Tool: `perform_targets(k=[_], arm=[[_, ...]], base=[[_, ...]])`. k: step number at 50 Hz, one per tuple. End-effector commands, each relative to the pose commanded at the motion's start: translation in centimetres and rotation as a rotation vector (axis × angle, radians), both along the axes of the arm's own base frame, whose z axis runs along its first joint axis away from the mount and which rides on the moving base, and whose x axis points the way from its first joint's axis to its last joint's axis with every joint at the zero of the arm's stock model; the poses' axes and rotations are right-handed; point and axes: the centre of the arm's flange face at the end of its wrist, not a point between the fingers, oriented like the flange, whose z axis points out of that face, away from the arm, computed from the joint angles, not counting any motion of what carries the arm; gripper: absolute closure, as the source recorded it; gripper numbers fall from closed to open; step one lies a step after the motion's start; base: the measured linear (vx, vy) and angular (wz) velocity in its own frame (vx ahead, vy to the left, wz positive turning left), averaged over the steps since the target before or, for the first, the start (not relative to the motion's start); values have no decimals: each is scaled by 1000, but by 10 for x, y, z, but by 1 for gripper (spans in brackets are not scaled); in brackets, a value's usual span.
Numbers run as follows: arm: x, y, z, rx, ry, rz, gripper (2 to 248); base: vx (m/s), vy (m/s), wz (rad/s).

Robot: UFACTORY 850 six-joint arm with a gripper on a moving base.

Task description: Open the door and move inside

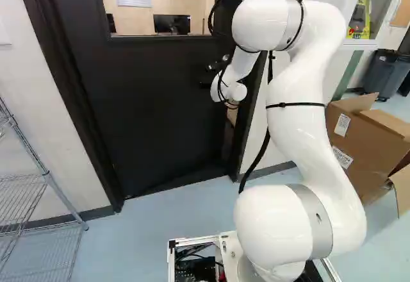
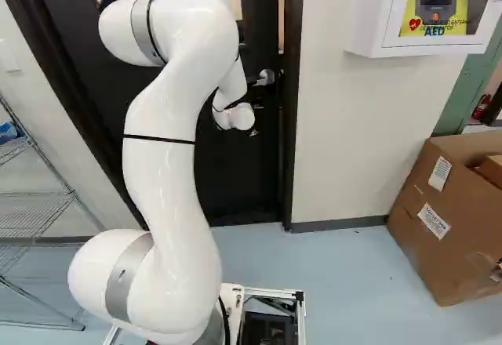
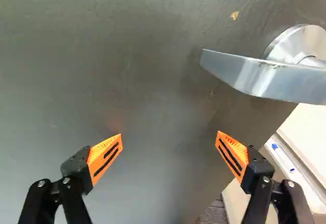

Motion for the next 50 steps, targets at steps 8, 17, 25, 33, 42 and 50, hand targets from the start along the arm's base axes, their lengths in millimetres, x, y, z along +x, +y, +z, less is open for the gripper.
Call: perform_targets(k=[8, 17, 25, 33, 42, 50], arm=[[11, 5, -2, -6, -15, 19, 3], [23, 11, -3, -12, -35, 43, 3], [34, 18, -5, -19, -53, 68, 3], [44, 25, -7, -26, -73, 94, 3], [56, 34, -8, -33, -97, 125, 3], [66, 42, -10, -40, -120, 154, 3]], base=[[0, 0, 0], [0, 0, 0], [0, 0, 0], [0, 0, 0], [0, 0, 0], [0, 0, 0]])
